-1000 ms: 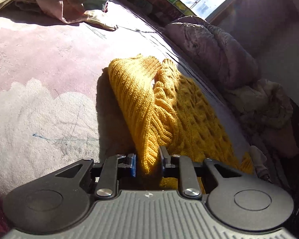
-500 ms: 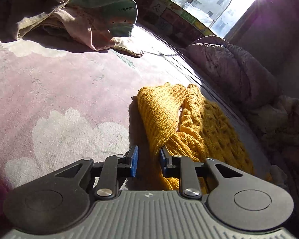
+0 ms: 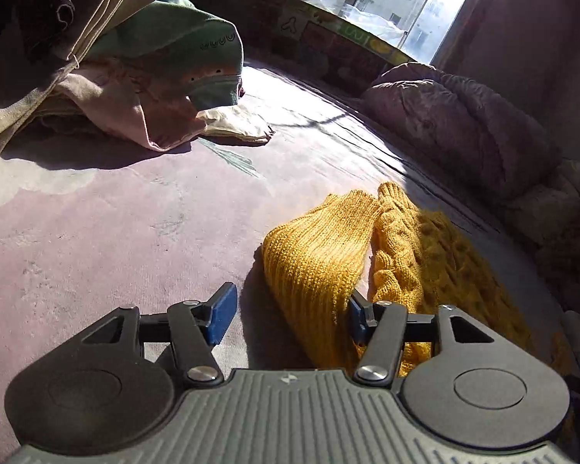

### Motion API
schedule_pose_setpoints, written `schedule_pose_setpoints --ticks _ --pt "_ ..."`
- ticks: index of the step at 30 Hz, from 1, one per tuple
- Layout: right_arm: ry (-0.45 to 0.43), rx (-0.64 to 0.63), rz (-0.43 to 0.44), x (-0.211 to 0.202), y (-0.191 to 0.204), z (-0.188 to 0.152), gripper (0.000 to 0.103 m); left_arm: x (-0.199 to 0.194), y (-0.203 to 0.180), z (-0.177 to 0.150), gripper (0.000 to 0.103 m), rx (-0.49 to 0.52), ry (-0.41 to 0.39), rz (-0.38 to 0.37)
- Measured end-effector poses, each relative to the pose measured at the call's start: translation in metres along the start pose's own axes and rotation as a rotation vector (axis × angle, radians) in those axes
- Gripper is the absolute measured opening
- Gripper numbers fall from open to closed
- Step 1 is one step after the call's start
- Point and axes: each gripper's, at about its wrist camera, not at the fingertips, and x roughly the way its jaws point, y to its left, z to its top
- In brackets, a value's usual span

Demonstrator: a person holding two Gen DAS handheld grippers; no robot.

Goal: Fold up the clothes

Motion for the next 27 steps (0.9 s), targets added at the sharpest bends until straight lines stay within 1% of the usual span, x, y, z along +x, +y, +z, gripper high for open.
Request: schedule_pose_setpoints --ticks 1,2,4,5,6,8,13,14,15,16,19,20,21,22,23,24,25,27 --pt "-0.017 0.012 0.016 0.003 -0.008 0.002 0.040 -0.001 0.013 0.005 0.034 -0.069 -0.016 0.013" --pt "-0.035 0.054 0.030 0.004 -0.016 0.004 0.035 -0.002 0.025 0.011 0.034 -0.137 -0.033 0.027" --pt "-0.093 0.135 0.042 0.002 -0.029 0.006 0.035 -0.015 0.064 0.009 0.033 -0.333 -0.059 0.031" --pt "-0.121 0.169 0.040 0.001 -0.034 0.005 0.034 -0.020 0.072 0.005 0.033 -0.364 -0.069 0.007" --pt "-0.137 0.194 0.044 0.000 -0.038 0.005 0.034 -0.022 0.072 0.004 0.033 -0.357 -0.065 -0.007" --pt "-0.144 0.206 0.049 0.003 -0.041 0.006 0.035 -0.025 0.068 0.005 0.033 -0.311 -0.057 0.000" --pt "-0.153 0.216 0.069 0.006 -0.044 0.006 0.035 -0.025 0.076 0.002 0.034 -0.314 -0.085 -0.021" --pt "-0.155 0.217 0.074 0.007 -0.045 0.005 0.036 -0.025 0.078 0.002 0.036 -0.317 -0.103 -0.011" --pt "-0.155 0.211 0.079 0.004 -0.043 0.004 0.036 -0.021 0.078 0.003 0.043 -0.314 -0.128 -0.010" --pt "-0.154 0.202 0.083 0.001 -0.041 0.003 0.037 -0.018 0.078 0.004 0.048 -0.307 -0.138 -0.017" --pt "-0.154 0.176 0.079 -0.002 -0.035 0.001 0.035 -0.010 0.077 0.004 0.047 -0.266 -0.179 0.000" --pt "-0.156 0.177 0.077 -0.003 -0.035 0.001 0.032 -0.015 0.076 0.004 0.047 -0.285 -0.190 -0.001" --pt "-0.157 0.181 0.079 -0.003 -0.035 0.001 0.029 -0.020 0.076 0.005 0.047 -0.297 -0.199 -0.010" --pt "-0.158 0.186 0.080 -0.003 -0.035 0.001 0.027 -0.026 0.077 0.006 0.047 -0.307 -0.221 -0.046" --pt "-0.159 0.190 0.081 -0.003 -0.036 0.001 0.026 -0.023 0.080 0.008 0.047 -0.307 -0.214 -0.057" --pt "-0.160 0.194 0.083 -0.003 -0.036 0.000 0.026 -0.018 0.082 0.010 0.045 -0.307 -0.193 -0.040" --pt "-0.161 0.199 0.084 -0.003 -0.036 0.000 0.026 -0.011 0.090 0.011 0.040 -0.327 -0.172 0.000" --pt "-0.163 0.207 0.087 -0.004 -0.037 0.000 0.026 -0.009 0.093 0.015 0.040 -0.332 -0.198 0.006"
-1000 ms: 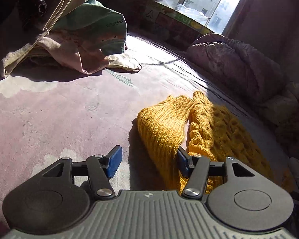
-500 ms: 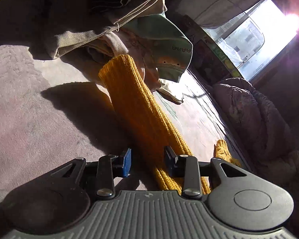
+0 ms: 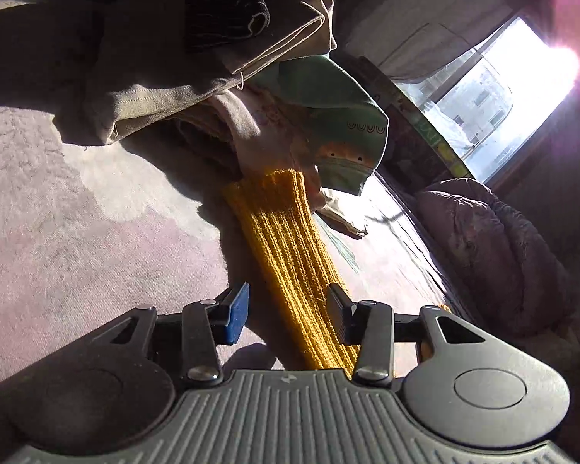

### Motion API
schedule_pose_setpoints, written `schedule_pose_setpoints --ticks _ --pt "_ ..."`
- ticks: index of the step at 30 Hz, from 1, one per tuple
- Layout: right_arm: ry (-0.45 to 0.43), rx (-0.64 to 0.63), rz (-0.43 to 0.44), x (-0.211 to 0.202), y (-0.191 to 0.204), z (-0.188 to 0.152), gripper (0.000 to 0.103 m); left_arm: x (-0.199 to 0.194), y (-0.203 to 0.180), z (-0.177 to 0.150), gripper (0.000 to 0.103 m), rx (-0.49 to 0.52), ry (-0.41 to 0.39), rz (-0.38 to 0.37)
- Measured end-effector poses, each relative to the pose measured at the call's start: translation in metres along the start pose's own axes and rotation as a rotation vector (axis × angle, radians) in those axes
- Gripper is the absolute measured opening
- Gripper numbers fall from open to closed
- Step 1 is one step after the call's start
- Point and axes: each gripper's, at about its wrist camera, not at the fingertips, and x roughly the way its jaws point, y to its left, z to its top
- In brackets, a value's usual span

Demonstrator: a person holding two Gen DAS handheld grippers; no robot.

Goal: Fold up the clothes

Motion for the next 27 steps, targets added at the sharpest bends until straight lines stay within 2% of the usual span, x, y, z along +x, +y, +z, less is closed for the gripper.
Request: schedule_pose_setpoints --ticks 2,5,6,8,9,11,12,13,15,21,23,25,26,27 --pt "-0.002 0.009 0.002 0.000 0.000 0.000 0.026 0.009 0.000 0.002 0.040 0.027 0.006 0.005" --pt "-0.006 0.022 0.005 -0.001 -0.001 0.000 0.026 0.021 -0.004 0.009 0.038 0.056 0.057 0.005" --pt "-0.004 0.024 0.009 0.001 -0.002 0.002 0.020 0.024 -0.006 0.011 0.006 0.065 0.074 0.005" --pt "-0.021 0.017 0.015 0.003 -0.003 0.007 0.010 0.014 -0.008 0.020 0.006 0.030 0.054 -0.017" --pt "-0.056 0.003 0.026 -0.003 0.000 0.008 0.010 -0.001 -0.012 0.024 0.006 0.029 0.006 -0.053" --pt "-0.059 0.012 0.022 -0.005 -0.001 0.007 0.010 -0.008 -0.011 0.021 0.006 0.061 0.027 0.030" --pt "-0.053 0.019 0.017 -0.004 -0.002 0.007 0.010 -0.004 -0.006 0.018 0.006 0.045 0.053 0.061" --pt "-0.048 0.027 0.012 -0.004 -0.003 0.007 0.010 0.007 0.008 0.012 0.006 -0.019 0.102 0.090" --pt "-0.037 0.043 0.001 -0.003 -0.006 0.007 0.011 0.011 0.015 0.013 0.006 -0.042 0.091 0.034" --pt "-0.028 0.047 -0.014 -0.001 -0.005 0.006 0.017 0.011 0.018 0.010 0.007 -0.025 0.058 0.016" --pt "-0.032 0.052 -0.008 0.001 -0.010 0.008 0.017 0.005 0.016 0.010 0.012 -0.026 0.023 0.021" --pt "-0.040 0.061 -0.004 0.000 -0.012 0.009 0.017 -0.002 0.017 0.010 0.031 -0.041 -0.014 0.022" --pt "-0.055 0.077 -0.005 -0.002 -0.014 0.009 0.017 -0.004 0.018 0.011 0.035 -0.053 -0.018 0.012" --pt "-0.064 0.097 -0.004 -0.004 -0.017 0.010 0.017 -0.006 0.019 0.012 0.047 -0.065 -0.022 0.001"
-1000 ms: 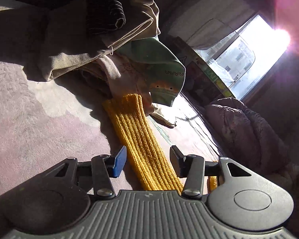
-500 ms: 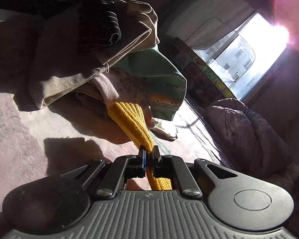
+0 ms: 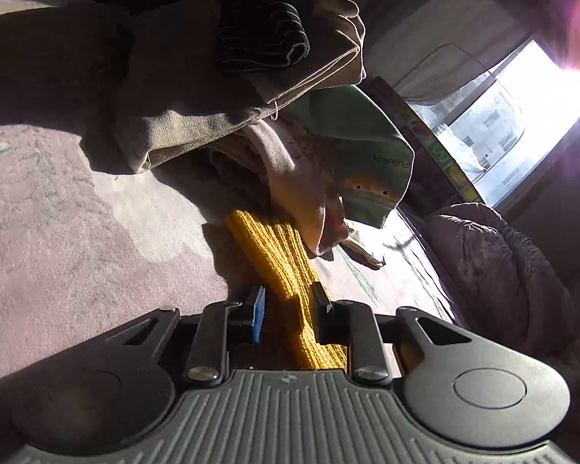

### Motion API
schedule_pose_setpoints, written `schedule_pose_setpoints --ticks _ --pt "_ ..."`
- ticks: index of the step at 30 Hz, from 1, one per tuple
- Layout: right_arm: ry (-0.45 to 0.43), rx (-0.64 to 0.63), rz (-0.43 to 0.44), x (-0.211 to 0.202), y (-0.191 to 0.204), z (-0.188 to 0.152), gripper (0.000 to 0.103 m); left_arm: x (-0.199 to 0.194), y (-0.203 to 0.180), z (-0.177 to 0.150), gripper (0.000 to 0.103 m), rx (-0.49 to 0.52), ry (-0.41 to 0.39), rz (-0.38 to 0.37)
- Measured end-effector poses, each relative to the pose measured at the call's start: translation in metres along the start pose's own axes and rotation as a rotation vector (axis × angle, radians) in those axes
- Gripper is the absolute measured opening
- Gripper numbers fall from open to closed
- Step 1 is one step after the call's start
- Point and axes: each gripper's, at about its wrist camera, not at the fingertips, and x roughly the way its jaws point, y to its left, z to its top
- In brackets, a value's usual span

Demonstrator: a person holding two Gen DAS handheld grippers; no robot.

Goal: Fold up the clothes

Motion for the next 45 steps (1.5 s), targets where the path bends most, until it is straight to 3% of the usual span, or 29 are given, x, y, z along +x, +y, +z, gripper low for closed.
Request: schedule_pose_setpoints --ticks 2,8,10,12,14,20,22,23,25,26,27,28,30,32,33,37,40,43,45 --pt "-0.003 0.023 0.006 0.000 -0.003 0.001 0.021 -0.001 -0.002 -0.001 0.052 0.012 0.005 -0.019" --pt "0.006 -0.021 0.006 0.001 0.002 -0.002 0.026 0.010 -0.010 -0.004 0.052 0.083 0.016 -0.009" --pt "0.006 -0.019 -0.008 0.001 0.001 -0.001 0.023 0.016 -0.011 -0.002 0.051 0.099 0.027 -0.012" --pt "0.009 -0.020 -0.027 0.002 0.000 0.000 0.008 0.015 -0.009 -0.003 0.046 0.092 0.023 -0.007" --pt "-0.013 -0.078 -0.091 0.001 0.009 0.000 0.008 0.013 -0.008 -0.003 0.045 0.081 0.019 -0.008" --pt "-0.066 -0.117 -0.071 -0.009 0.018 -0.002 0.008 0.013 -0.005 -0.002 0.045 0.073 0.017 -0.021" --pt "-0.051 -0.065 -0.110 -0.007 0.008 0.003 0.013 0.009 -0.010 0.000 0.045 0.073 0.041 0.010" --pt "-0.063 -0.054 -0.146 -0.010 0.007 0.004 0.014 -0.003 -0.016 0.000 0.045 0.068 0.055 0.071" --pt "-0.123 -0.087 -0.208 -0.024 0.015 0.006 0.028 -0.023 -0.032 -0.007 0.046 0.147 0.047 0.178" --pt "-0.168 -0.130 -0.246 -0.034 0.023 0.007 0.041 -0.028 -0.040 -0.012 0.046 0.197 0.035 0.203" --pt "-0.203 -0.173 -0.263 -0.042 0.032 0.007 0.043 -0.033 -0.048 -0.017 0.046 0.247 0.023 0.226" --pt "-0.216 -0.229 -0.245 -0.046 0.042 0.008 0.043 -0.036 -0.063 -0.024 0.046 0.327 0.018 0.190" --pt "-0.164 -0.376 -0.159 -0.040 0.065 0.007 0.043 -0.034 -0.086 -0.030 0.046 0.411 0.041 0.123" --pt "-0.055 -0.486 -0.062 -0.020 0.084 0.004 0.043 -0.015 -0.123 -0.036 0.047 0.509 0.132 -0.042" --pt "0.010 -0.507 -0.028 -0.005 0.090 0.003 0.043 -0.002 -0.137 -0.037 0.050 0.532 0.176 -0.112" --pt "0.235 -0.534 0.058 0.067 0.106 0.008 0.043 0.071 -0.179 -0.041 0.054 0.583 0.342 -0.226" --pt "0.339 -0.426 0.079 0.134 0.104 0.020 0.043 0.138 -0.189 -0.044 0.054 0.509 0.497 -0.258" --pt "0.416 -0.330 0.068 0.187 0.104 0.022 0.054 0.180 -0.188 -0.048 0.054 0.416 0.564 -0.258" --pt "0.453 -0.283 0.097 0.216 0.104 0.023 0.057 0.206 -0.185 -0.053 0.054 0.328 0.626 -0.307"
